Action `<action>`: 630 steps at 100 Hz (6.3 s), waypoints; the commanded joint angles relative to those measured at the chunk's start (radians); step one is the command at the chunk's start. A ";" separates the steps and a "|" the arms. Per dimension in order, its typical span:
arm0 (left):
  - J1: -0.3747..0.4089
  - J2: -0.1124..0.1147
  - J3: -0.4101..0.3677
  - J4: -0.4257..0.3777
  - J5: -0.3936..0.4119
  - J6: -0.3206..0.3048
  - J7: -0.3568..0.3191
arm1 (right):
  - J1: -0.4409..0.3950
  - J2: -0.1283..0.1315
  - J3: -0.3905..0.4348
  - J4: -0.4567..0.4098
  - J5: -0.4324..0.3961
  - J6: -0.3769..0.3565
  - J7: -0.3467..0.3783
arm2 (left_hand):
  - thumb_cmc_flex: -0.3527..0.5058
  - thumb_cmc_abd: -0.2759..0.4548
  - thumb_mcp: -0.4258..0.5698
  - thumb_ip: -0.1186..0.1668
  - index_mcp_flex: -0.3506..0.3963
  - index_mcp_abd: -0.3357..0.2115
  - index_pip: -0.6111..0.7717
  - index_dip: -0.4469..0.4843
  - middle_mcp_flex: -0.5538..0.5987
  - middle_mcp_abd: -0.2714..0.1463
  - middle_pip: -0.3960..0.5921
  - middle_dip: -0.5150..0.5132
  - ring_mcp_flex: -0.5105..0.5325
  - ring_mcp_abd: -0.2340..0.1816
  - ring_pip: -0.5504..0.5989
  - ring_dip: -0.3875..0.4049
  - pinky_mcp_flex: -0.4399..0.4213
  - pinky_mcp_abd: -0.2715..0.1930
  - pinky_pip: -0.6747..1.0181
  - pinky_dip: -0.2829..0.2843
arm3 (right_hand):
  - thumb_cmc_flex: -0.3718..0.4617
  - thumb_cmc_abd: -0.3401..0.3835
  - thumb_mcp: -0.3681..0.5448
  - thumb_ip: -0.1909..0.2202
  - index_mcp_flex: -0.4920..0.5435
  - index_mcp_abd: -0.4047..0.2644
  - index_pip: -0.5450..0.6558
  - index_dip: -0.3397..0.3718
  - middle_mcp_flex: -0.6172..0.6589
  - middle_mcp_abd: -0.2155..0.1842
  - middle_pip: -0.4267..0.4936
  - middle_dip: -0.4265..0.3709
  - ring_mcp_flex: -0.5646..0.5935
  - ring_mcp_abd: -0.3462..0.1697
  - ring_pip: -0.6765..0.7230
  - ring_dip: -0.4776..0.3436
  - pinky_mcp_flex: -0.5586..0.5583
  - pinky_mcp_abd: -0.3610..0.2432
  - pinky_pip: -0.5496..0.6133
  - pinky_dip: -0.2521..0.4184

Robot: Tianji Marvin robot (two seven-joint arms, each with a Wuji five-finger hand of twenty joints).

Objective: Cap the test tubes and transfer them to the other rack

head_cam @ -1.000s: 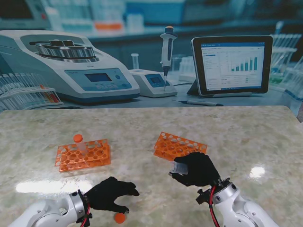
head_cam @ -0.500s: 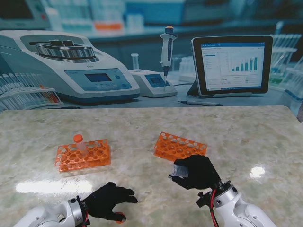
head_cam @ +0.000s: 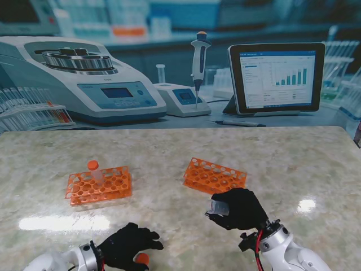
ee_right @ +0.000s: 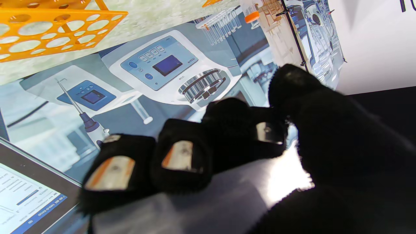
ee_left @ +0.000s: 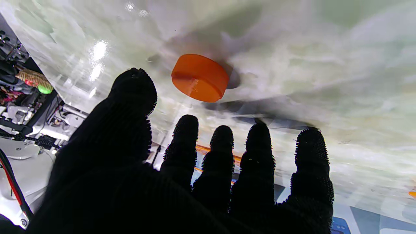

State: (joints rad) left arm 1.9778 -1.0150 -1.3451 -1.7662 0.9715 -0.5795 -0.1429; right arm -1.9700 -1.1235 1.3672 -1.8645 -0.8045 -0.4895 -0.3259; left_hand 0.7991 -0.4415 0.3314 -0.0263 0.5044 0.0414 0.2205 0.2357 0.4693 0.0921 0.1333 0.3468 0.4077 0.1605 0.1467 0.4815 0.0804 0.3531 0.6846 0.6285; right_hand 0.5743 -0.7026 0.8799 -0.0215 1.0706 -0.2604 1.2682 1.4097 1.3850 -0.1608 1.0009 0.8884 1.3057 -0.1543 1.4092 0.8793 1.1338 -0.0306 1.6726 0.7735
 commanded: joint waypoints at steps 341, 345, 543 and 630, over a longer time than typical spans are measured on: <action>-0.359 0.003 0.254 0.352 0.056 0.127 0.164 | 0.038 0.001 -0.003 0.046 0.054 0.014 0.053 | 0.490 -0.059 0.010 -0.016 0.124 -0.050 0.490 0.312 0.117 -0.046 0.243 0.263 0.289 -0.127 0.335 0.608 0.546 -0.308 0.371 -0.178 | 0.051 0.038 0.003 0.023 0.075 -0.017 0.082 0.051 0.056 0.033 -0.002 0.032 0.022 -0.156 0.214 0.086 0.071 -0.095 0.329 0.054; -0.361 0.003 0.256 0.353 0.057 0.128 0.164 | 0.038 0.000 -0.003 0.047 0.054 0.013 0.052 | 0.492 -0.059 0.015 -0.017 0.126 -0.054 0.505 0.321 0.123 -0.047 0.249 0.267 0.297 -0.127 0.341 0.610 0.553 -0.309 0.378 -0.186 | 0.051 0.038 0.003 0.023 0.075 -0.017 0.081 0.051 0.056 0.031 -0.002 0.033 0.022 -0.156 0.214 0.086 0.071 -0.095 0.329 0.054; -0.384 0.000 0.253 0.293 0.072 0.071 0.172 | 0.047 -0.001 -0.007 0.057 0.074 0.004 0.057 | 0.492 -0.112 0.222 -0.080 0.245 -0.020 0.566 0.286 0.168 -0.024 0.253 0.272 0.341 -0.104 0.334 0.618 0.570 -0.303 0.322 -0.361 | 0.050 0.041 -0.006 0.017 0.072 -0.026 0.075 0.056 0.056 0.030 -0.006 0.034 0.022 -0.156 0.214 0.086 0.071 -0.096 0.327 0.053; -0.399 -0.009 0.250 0.260 0.063 0.057 0.203 | 0.054 -0.001 -0.011 0.062 0.079 0.006 0.063 | 0.492 -0.108 0.224 -0.080 0.248 -0.018 0.564 0.281 0.164 -0.024 0.251 0.270 0.342 -0.106 0.321 0.634 0.568 -0.303 0.317 -0.354 | 0.051 0.042 -0.008 0.017 0.072 -0.027 0.075 0.056 0.056 0.031 -0.007 0.034 0.022 -0.156 0.214 0.086 0.071 -0.096 0.327 0.052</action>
State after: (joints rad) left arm 1.5802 -1.0223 -1.0931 -1.4911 1.0357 -0.5178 0.0623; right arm -1.9111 -1.1220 1.3606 -1.8050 -0.7288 -0.4858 -0.2673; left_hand 1.1528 -0.5560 0.4688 -0.1726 0.7259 0.0060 0.7680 0.5241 0.6370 0.0537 0.3795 0.6253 0.6557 0.1164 0.4195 1.0880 0.6424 0.0555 1.0214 0.3116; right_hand 0.5768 -0.7017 0.8633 -0.0214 1.0706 -0.2604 1.2682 1.4206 1.3853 -0.1608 0.9802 0.8991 1.3056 -0.1543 1.4093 0.8793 1.1338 -0.0307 1.6726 0.7735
